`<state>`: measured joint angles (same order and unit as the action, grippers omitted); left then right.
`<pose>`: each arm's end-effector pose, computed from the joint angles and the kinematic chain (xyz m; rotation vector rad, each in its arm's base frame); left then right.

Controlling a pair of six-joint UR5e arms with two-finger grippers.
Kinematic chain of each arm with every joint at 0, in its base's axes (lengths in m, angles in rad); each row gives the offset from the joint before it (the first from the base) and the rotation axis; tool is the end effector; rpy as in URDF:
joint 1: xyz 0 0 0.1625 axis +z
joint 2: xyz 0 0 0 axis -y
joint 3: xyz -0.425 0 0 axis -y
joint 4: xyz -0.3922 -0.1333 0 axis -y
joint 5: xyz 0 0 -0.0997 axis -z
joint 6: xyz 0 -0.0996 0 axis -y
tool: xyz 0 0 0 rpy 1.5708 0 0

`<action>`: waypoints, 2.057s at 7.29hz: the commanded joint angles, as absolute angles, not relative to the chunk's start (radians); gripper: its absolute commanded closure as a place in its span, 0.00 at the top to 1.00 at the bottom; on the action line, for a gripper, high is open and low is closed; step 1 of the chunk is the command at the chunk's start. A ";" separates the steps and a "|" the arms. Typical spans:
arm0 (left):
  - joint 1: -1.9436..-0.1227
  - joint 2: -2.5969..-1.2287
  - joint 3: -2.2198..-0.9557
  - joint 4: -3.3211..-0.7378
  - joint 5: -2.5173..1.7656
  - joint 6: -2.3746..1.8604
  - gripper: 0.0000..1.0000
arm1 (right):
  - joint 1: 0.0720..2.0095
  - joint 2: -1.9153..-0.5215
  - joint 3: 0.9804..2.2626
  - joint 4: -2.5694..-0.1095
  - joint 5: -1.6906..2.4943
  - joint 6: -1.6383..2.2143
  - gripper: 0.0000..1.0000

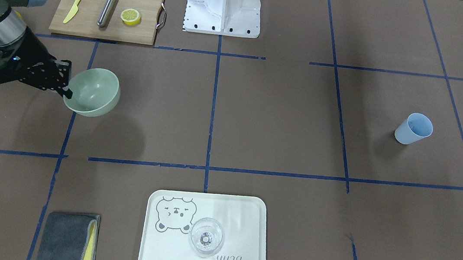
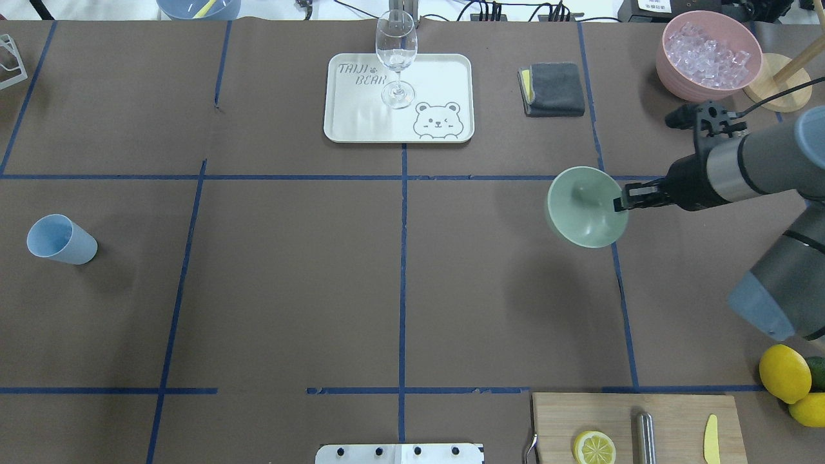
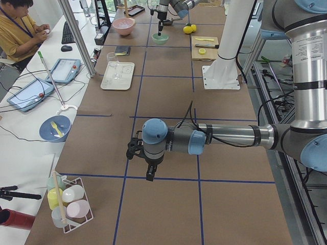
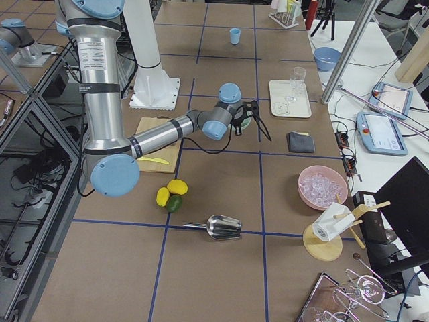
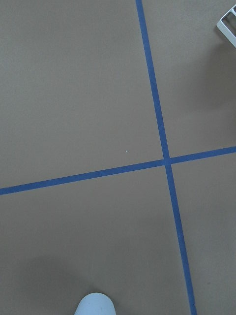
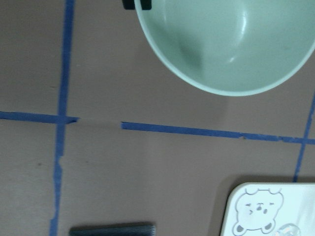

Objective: Pour ice into bowl

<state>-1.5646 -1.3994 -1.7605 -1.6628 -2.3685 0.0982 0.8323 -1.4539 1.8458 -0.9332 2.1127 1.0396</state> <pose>-0.0594 -0.4268 0.6323 0.1410 0.7919 0.1427 -0.3006 -0.4519 0.3933 0.2487 -1.0855 -0.0095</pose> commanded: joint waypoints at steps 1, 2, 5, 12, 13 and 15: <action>-1.565 -1.401 -1.761 -1.663 -2.368 0.098 1.00 | 0.718 -1.296 1.847 -1.048 1.993 1.178 0.00; -1.565 -1.402 -1.761 -1.663 -2.368 0.098 1.00 | 0.665 -1.169 1.845 -1.222 1.933 1.199 0.00; -1.565 -1.402 -1.761 -1.664 -2.370 0.098 1.00 | 0.543 -0.932 1.705 -1.353 1.827 1.279 0.00; -1.565 -1.401 -1.756 -1.683 -2.370 0.098 1.00 | 0.408 -0.506 1.197 -1.351 1.770 1.341 0.00; -1.565 -1.401 -1.756 -1.683 -2.370 0.098 1.00 | 0.408 -0.511 1.193 -1.348 1.767 1.339 0.00; -1.565 -1.402 -1.756 -1.684 -2.370 0.098 1.00 | 0.413 -0.509 1.203 -1.342 1.728 1.338 1.00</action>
<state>-1.5646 -1.4014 -1.7565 -1.6837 -2.3700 0.0982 0.4103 -0.5107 1.1972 -1.3461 1.7529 1.3397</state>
